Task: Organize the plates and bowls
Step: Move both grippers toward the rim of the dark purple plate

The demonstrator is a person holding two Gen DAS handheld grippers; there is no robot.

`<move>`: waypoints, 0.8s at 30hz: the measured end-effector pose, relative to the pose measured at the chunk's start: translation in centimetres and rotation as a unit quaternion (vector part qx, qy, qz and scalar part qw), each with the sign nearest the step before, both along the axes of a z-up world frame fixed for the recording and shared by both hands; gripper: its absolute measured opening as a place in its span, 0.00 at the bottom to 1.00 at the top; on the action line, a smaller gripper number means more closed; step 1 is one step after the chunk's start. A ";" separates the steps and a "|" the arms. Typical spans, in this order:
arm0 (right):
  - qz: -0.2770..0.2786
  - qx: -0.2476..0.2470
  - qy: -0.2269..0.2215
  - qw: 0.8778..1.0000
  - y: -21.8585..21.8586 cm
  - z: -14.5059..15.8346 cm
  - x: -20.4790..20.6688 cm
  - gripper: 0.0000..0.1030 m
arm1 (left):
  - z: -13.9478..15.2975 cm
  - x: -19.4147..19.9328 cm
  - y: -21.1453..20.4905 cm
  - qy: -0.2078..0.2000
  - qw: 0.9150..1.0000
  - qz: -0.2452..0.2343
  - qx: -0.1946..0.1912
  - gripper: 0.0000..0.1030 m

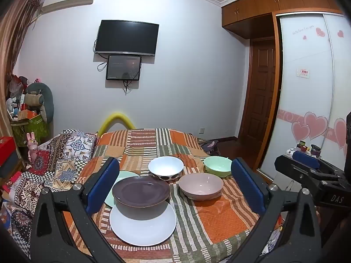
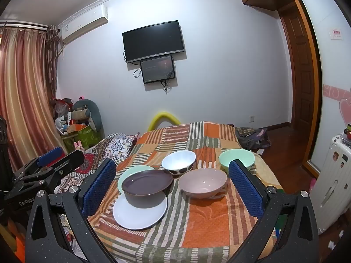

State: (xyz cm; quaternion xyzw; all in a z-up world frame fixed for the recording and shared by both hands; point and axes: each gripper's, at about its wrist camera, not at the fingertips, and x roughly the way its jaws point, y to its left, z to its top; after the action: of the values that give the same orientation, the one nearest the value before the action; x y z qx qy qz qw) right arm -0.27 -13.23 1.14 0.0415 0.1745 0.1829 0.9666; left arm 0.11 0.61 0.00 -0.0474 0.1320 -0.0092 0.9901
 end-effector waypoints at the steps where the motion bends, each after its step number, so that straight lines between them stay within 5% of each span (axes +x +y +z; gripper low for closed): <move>1: 0.000 0.000 0.001 1.000 0.0 0.0 0.0 0.99 | 0.0 0.0 0.0 0.000 1.000 0.000 0.000 1.00; 24: 0.000 0.003 0.001 1.000 0.0 -0.1 0.0 0.99 | 0.0 -0.1 -0.3 0.002 1.000 -0.003 0.001 1.00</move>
State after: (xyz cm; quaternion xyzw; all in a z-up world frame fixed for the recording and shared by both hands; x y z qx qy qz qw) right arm -0.29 -13.19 1.04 0.0441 0.1751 0.1834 0.9663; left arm 0.02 0.27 -0.01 -0.0459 0.1342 -0.0116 0.9898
